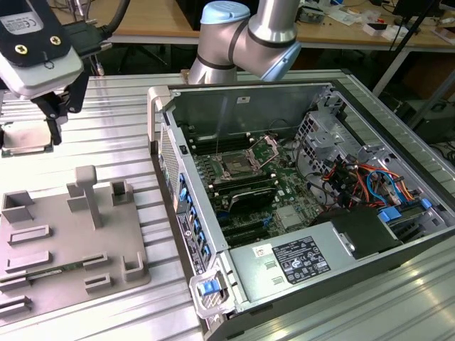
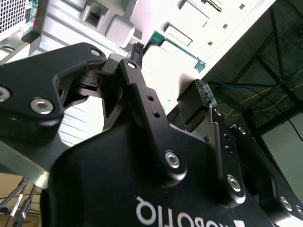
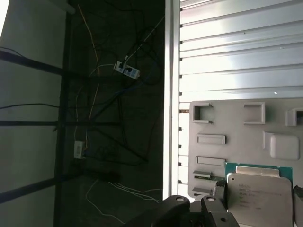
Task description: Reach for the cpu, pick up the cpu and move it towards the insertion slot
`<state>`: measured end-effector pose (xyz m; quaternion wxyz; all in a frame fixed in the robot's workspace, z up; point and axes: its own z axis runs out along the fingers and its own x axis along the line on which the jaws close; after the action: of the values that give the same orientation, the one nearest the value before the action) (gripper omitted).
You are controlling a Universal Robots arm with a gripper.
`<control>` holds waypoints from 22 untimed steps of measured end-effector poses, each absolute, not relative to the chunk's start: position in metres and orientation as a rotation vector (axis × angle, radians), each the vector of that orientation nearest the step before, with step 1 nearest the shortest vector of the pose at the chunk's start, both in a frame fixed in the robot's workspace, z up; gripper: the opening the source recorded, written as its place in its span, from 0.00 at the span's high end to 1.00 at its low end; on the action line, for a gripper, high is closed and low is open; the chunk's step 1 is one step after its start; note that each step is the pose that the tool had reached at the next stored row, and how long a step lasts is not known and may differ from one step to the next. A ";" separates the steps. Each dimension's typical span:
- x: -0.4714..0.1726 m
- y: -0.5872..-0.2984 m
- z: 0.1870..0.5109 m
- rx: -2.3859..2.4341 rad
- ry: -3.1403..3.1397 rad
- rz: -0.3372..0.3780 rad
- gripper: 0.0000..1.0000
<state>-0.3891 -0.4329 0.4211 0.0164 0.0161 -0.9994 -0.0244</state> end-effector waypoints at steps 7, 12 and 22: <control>-0.376 -0.433 0.421 0.049 -3.107 -0.076 0.45; -0.369 -0.433 0.421 0.048 -3.107 -0.076 0.45; -0.366 -0.433 0.421 0.048 -3.107 -0.076 0.45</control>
<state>-0.3664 -0.4328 0.4212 0.0165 0.0155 -0.9994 -0.0244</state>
